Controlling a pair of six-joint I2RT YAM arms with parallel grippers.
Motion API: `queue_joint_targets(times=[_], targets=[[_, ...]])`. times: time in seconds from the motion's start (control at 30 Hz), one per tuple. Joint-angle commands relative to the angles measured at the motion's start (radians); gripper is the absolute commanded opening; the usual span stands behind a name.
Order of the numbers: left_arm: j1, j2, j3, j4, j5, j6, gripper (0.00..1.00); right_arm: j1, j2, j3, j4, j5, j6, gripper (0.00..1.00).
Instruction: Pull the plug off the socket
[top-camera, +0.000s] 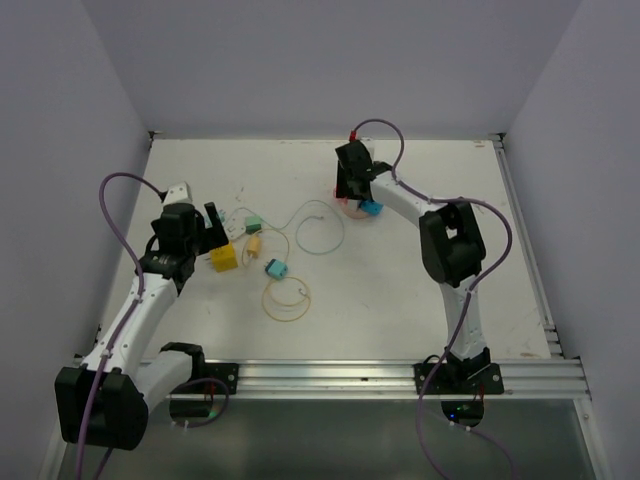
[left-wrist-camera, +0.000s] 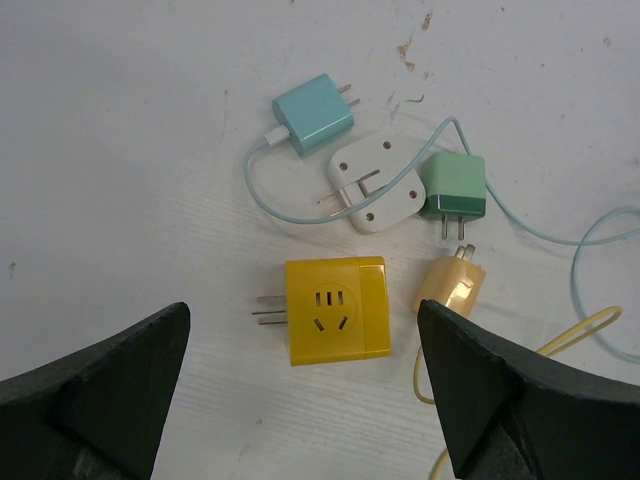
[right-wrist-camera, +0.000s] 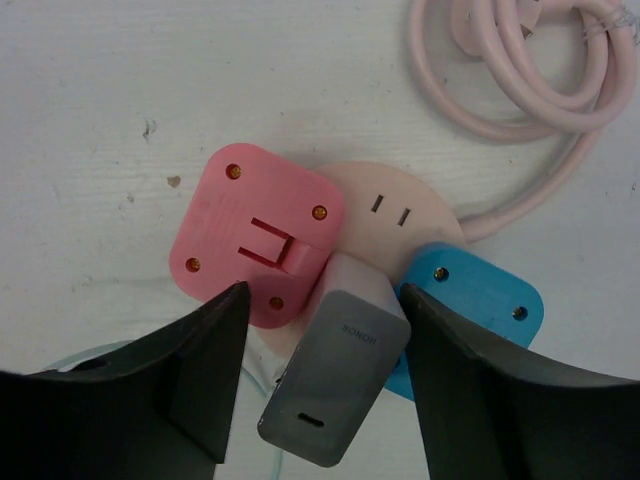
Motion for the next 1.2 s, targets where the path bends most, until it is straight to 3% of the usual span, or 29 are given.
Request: queue_joint_targets(times=[0.0, 0.2, 0.33, 0.6, 0.77, 0.87, 1.0, 1.17], targets=[[0.004, 0.005, 0.021, 0.059, -0.014, 0.031, 0.99, 0.002, -0.071, -0.048, -0.041, 0.057, 0.048, 0.59], [0.003, 0.003, 0.015, 0.069, 0.027, 0.040, 0.99, 0.010, -0.197, -0.256, -0.012, 0.000, 0.029, 0.35], [0.004, -0.011, 0.006, 0.095, 0.090, 0.051, 0.99, 0.038, -0.314, -0.412, 0.015, -0.061, -0.030, 0.25], [-0.011, -0.049, -0.029, 0.146, 0.325, 0.031, 0.99, 0.153, -0.611, -0.748, 0.060, -0.191, -0.122, 0.17], [-0.037, -0.095, -0.002, 0.095, 0.480, -0.041, 1.00, 0.199, -0.745, -0.882, 0.068, -0.248, -0.102, 0.18], [-0.065, -0.103, 0.024, 0.059, 0.553, -0.106, 1.00, 0.211, -0.795, -0.917, 0.072, -0.282, -0.099, 0.25], [-0.211, -0.115, 0.021, 0.098, 0.554, -0.254, 1.00, 0.217, -0.829, -0.922, 0.062, -0.282, -0.093, 0.40], [-0.385, -0.087, -0.017, 0.196, 0.494, -0.417, 1.00, 0.219, -0.883, -0.905, 0.045, -0.261, -0.097, 0.50]])
